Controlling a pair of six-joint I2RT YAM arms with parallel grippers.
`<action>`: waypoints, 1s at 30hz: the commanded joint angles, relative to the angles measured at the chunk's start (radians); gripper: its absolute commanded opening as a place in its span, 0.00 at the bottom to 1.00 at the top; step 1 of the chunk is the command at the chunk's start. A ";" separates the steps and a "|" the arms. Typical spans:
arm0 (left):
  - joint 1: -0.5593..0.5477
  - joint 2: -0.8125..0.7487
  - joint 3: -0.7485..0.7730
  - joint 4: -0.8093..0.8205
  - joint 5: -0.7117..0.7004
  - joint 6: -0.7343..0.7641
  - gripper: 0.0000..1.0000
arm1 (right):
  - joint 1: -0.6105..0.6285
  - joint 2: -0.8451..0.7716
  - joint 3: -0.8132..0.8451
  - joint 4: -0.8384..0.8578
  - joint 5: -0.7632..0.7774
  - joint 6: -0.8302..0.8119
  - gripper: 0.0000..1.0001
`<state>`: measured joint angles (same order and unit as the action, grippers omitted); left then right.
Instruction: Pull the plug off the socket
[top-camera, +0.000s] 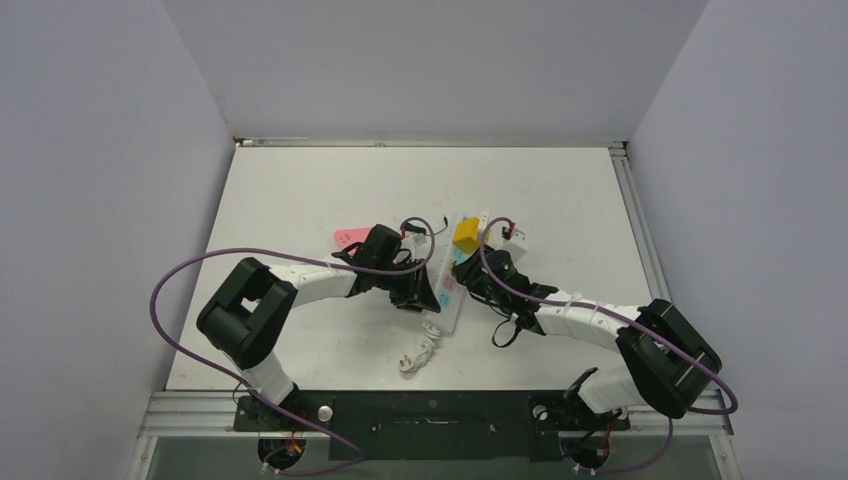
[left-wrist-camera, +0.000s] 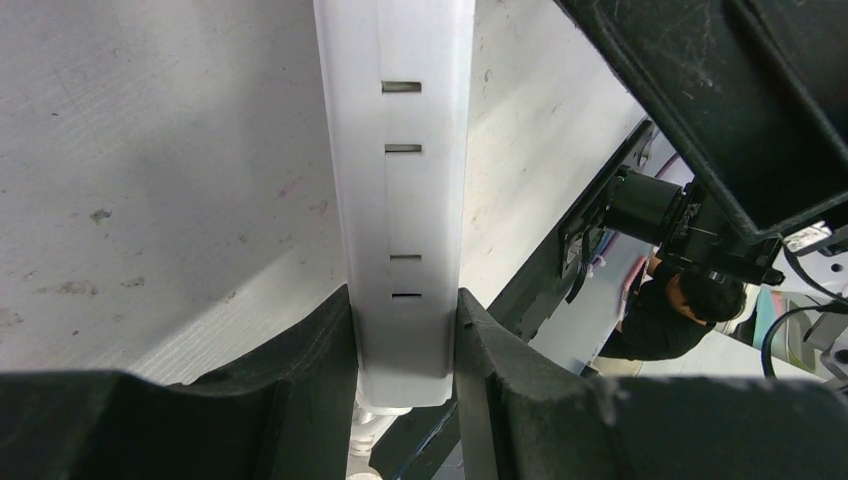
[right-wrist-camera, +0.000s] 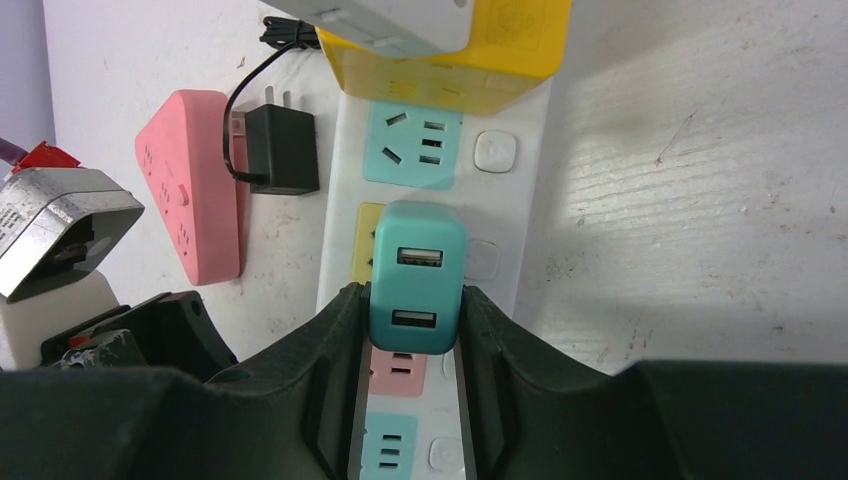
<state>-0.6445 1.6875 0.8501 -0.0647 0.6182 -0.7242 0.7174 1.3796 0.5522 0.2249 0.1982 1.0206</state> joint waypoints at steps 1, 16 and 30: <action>0.001 0.014 0.032 0.001 0.001 0.000 0.00 | -0.064 -0.055 -0.036 0.098 -0.055 -0.010 0.10; 0.000 0.020 0.033 0.001 0.001 0.000 0.00 | -0.051 -0.061 -0.028 0.062 -0.014 -0.032 0.07; 0.001 0.021 0.033 -0.001 0.002 -0.001 0.00 | -0.025 -0.068 -0.021 0.037 0.005 -0.020 0.05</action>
<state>-0.6483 1.7004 0.8574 -0.0570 0.6300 -0.7216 0.7292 1.3567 0.5297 0.2291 0.2287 1.0100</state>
